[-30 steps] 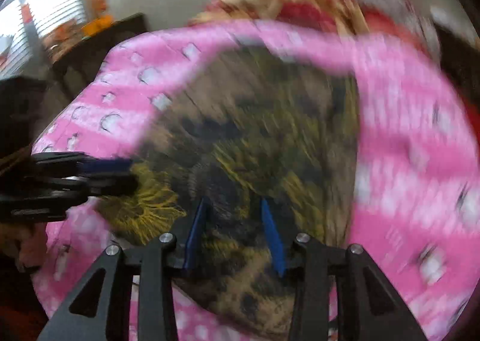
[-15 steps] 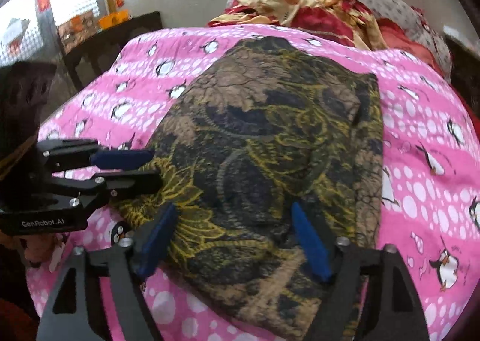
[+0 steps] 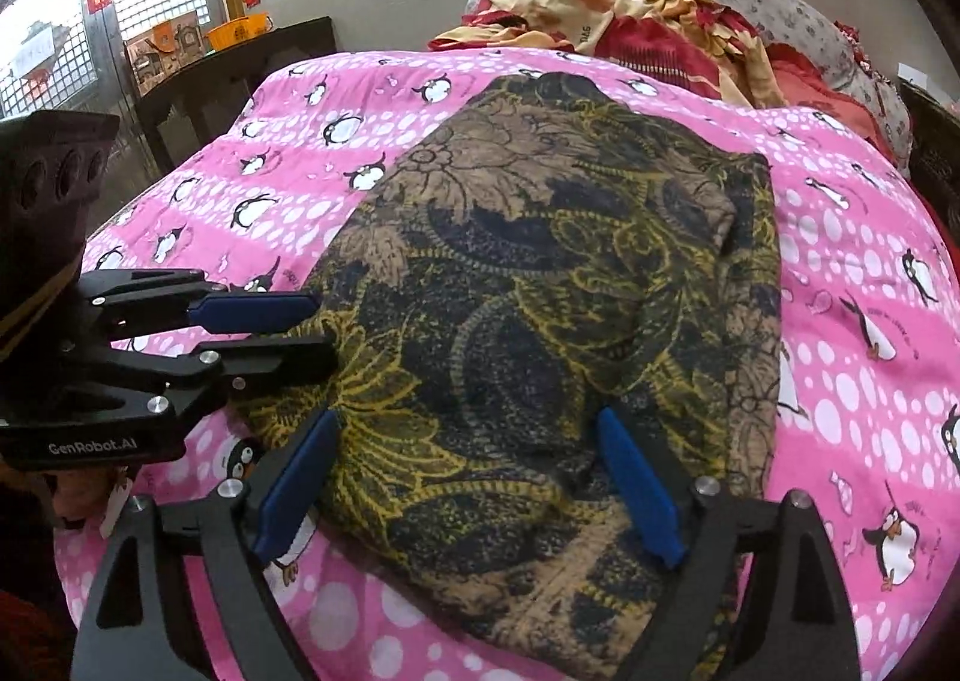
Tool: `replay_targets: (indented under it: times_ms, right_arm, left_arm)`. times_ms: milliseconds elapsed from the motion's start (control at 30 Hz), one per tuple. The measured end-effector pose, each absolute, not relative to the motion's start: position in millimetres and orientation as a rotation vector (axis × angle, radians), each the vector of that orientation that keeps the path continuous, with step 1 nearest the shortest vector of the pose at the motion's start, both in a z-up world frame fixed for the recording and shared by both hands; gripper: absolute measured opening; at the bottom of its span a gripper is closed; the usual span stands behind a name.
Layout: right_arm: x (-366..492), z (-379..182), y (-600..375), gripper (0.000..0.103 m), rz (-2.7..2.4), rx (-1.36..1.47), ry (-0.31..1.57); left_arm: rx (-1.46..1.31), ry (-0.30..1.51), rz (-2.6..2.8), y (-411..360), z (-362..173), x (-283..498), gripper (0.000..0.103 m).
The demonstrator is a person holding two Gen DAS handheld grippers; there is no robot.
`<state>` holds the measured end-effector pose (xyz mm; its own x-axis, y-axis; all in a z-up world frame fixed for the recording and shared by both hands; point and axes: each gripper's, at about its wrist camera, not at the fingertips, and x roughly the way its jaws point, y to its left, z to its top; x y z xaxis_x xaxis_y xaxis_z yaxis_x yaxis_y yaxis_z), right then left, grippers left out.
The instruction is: Fold small clothes
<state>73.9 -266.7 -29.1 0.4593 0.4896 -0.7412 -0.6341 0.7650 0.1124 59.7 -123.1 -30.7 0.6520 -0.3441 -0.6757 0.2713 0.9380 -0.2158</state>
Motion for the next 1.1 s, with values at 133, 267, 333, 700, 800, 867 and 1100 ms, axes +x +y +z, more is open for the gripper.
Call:
replay_targets:
  times_ms: [133, 267, 333, 700, 800, 867, 1100]
  right_arm:
    - [73.7, -28.7, -268.8, 0.091, 0.704, -0.183, 0.845]
    - [73.9, -28.2, -269.5, 0.092, 0.707, -0.178, 0.847]
    - [74.1, -28.1, -269.8, 0.091, 0.707, -0.178, 0.846]
    - [73.7, -28.6, -271.2, 0.091, 0.718, -0.160, 0.847]
    - [74.5, -28.2, -271.9, 0.091, 0.719, -0.159, 0.846]
    - [74.4, -28.5, -271.6, 0.091, 0.719, -0.160, 0.847]
    - [74.4, -28.6, -272.2, 0.092, 0.719, -0.160, 0.847]
  left_arm:
    - [-0.099, 0.786, -0.350, -123.1, -30.8, 59.5, 0.010]
    - [-0.117, 0.783, -0.359, -121.2, -29.8, 59.8, 0.011]
    - [-0.128, 0.781, -0.366, -119.6, -29.5, 60.2, 0.011]
    - [-0.108, 0.775, -0.416, -126.7, -28.8, 61.6, 0.033]
    - [-0.125, 0.773, -0.425, -125.8, -29.2, 61.5, 0.033]
    - [-0.152, 0.770, -0.439, -123.3, -29.7, 62.7, 0.033]
    - [-0.178, 0.766, -0.452, -118.6, -31.3, 63.2, 0.033]
